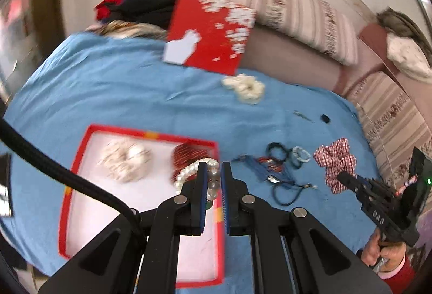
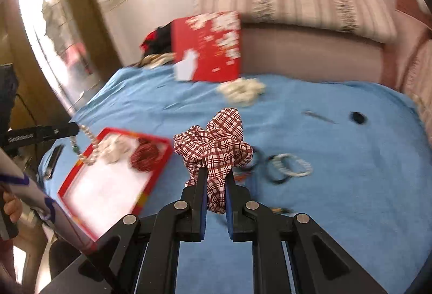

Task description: Organize jewelry

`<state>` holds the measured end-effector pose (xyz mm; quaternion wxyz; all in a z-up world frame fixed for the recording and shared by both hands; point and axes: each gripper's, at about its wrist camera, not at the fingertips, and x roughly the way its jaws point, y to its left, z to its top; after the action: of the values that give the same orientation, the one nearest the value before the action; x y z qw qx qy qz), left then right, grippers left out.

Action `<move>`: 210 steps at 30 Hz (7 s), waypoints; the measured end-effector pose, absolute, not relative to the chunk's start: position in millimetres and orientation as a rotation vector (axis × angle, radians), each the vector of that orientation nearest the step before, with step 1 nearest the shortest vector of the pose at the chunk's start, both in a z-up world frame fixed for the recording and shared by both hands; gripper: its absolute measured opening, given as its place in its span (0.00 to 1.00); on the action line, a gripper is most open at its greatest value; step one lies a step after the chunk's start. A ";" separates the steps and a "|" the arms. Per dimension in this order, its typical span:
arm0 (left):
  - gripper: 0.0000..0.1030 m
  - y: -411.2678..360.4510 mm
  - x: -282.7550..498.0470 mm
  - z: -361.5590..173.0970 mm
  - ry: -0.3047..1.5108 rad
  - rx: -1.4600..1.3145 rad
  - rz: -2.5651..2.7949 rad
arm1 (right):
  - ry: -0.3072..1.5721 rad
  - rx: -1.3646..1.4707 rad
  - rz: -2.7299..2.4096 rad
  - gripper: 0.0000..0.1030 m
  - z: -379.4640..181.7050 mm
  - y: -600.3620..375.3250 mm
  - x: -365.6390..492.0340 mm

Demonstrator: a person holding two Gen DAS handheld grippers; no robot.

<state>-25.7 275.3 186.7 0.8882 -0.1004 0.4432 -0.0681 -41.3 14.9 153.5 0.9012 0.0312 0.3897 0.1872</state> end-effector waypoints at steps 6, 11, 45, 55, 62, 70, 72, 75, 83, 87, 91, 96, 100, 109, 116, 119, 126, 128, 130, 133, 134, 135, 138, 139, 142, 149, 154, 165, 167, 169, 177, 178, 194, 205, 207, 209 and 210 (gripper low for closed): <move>0.09 332.4 -34.7 153.8 0.967 -0.289 -0.080 | 0.847 -0.014 0.493 0.12 140.6 91.4 -45.8; 0.09 362.6 -34.2 121.5 1.006 -0.330 -0.040 | 0.906 -0.058 0.552 0.12 118.3 142.6 -45.1; 0.09 452.1 -24.4 43.6 1.070 -0.493 0.106 | 1.115 -0.226 0.721 0.12 46.2 230.1 -101.1; 0.24 464.6 -30.7 47.3 1.042 -0.544 0.155 | 1.080 -0.215 0.684 0.27 47.2 222.4 -99.7; 0.45 459.1 -49.0 73.9 1.002 -0.542 0.159 | 0.988 -0.225 0.669 0.48 70.8 214.0 -111.7; 0.46 426.4 -54.6 105.4 0.977 -0.454 0.130 | 0.917 -0.160 0.634 0.52 91.1 178.3 -125.9; 0.46 412.0 -47.1 105.8 0.987 -0.443 0.101 | 0.887 -0.140 0.605 0.52 97.5 162.9 -130.1; 0.46 390.7 -32.4 101.0 1.002 -0.441 0.063 | 0.848 -0.123 0.537 0.52 104.6 135.5 -131.8; 0.46 360.5 19.0 59.9 1.082 -0.497 0.004 | 0.865 -0.008 0.328 0.52 96.9 41.2 -109.9; 0.46 367.7 40.5 45.3 1.095 -0.496 0.076 | 0.899 0.062 0.228 0.52 83.4 -4.3 -93.0; 0.46 391.6 55.9 43.8 1.066 -0.530 0.152 | 0.923 0.109 0.151 0.52 72.0 -38.9 -75.1; 0.46 412.6 55.9 56.3 1.020 -0.555 0.181 | 0.940 0.172 0.092 0.52 59.1 -69.7 -54.3; 0.46 398.0 47.0 74.0 0.997 -0.522 0.145 | 0.937 0.207 0.085 0.52 55.4 -82.2 -47.3; 0.46 271.5 47.1 108.3 0.987 -0.320 -0.105 | 0.958 0.204 0.200 0.52 46.0 -74.2 -42.6; 0.47 178.4 72.2 96.7 1.041 -0.198 -0.252 | 0.951 0.101 0.280 0.52 44.4 -53.0 -32.2; 0.47 152.8 86.9 81.7 1.077 -0.175 -0.280 | 0.953 0.128 0.282 0.52 42.1 -59.4 -25.6; 0.47 110.3 114.6 45.8 1.163 -0.122 -0.310 | 0.963 0.126 0.315 0.52 34.9 -60.4 -15.6; 0.47 102.2 121.7 38.5 1.182 -0.104 -0.321 | 0.967 0.110 0.339 0.52 33.2 -57.1 -11.6; 0.47 96.5 127.9 31.8 1.198 -0.087 -0.334 | 0.972 0.097 0.363 0.52 30.6 -53.6 -7.8; 0.47 89.1 137.0 23.6 1.219 -0.060 -0.355 | 0.981 0.086 0.381 0.52 25.8 -48.8 -1.3; 0.47 86.8 138.9 21.6 1.223 -0.054 -0.365 | 0.983 0.084 0.385 0.52 24.2 -47.8 1.1; 0.47 85.1 140.6 20.2 1.224 -0.048 -0.372 | 0.985 0.084 0.385 0.52 22.9 -47.2 2.7; 0.46 75.6 141.8 18.3 1.217 0.002 -0.399 | 0.993 0.083 0.390 0.52 17.8 -45.7 7.6; 0.46 72.1 141.9 18.0 1.215 0.021 -0.404 | 0.996 0.079 0.391 0.52 16.3 -44.8 8.4; 0.46 61.5 143.9 15.1 1.210 0.084 -0.412 | 0.996 0.045 0.393 0.52 11.6 -40.0 9.1; 0.08 55.6 145.4 11.2 1.187 0.099 -0.387 | 0.995 0.003 0.340 0.37 7.5 -36.3 1.7; 0.08 60.8 133.9 24.4 1.156 0.055 -0.382 | 0.996 0.055 0.325 0.05 11.2 -44.2 -2.8; 0.08 118.2 64.7 126.7 0.995 -0.107 -0.394 | 0.864 0.085 0.302 0.05 80.4 -50.2 -45.4; 0.08 133.3 48.2 139.7 0.972 -0.124 -0.383 | 0.848 0.072 0.306 0.05 91.1 -45.3 -54.2; 0.08 154.5 30.0 153.9 0.945 -0.135 -0.359 | 0.831 0.060 0.316 0.05 101.9 -37.4 -61.2; 0.08 267.4 -40.9 163.7 0.914 -0.192 -0.172 | 0.787 0.034 0.421 0.05 134.5 14.9 -81.7; 0.08 279.3 -47.5 160.1 0.919 -0.202 -0.148 | 0.786 0.031 0.434 0.05 135.8 22.4 -83.3; 0.08 425.7 -38.7 114.5 0.950 -0.372 0.092 | 0.873 -0.031 0.597 0.05 123.7 170.2 -56.8; 0.08 447.2 41.7 64.8 1.051 -0.356 0.133 | 1.004 -0.048 0.541 0.05 70.2 215.9 -5.5; 0.08 449.9 49.6 55.0 1.069 -0.366 0.128 | 1.015 -0.069 0.526 0.05 61.0 218.1 1.1; 0.08 450.3 55.9 47.6 1.082 -0.365 0.128 | 1.019 -0.093 0.510 0.05 55.5 218.6 5.1; 0.08 449.8 58.4 44.4 1.088 -0.361 0.128 | 1.017 -0.109 0.500 0.05 53.2 218.9 6.1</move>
<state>58.4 449.8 44.4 0.8382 -0.1708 0.5144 0.0603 6.1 218.9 53.2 0.8422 -0.0516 0.4816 0.2369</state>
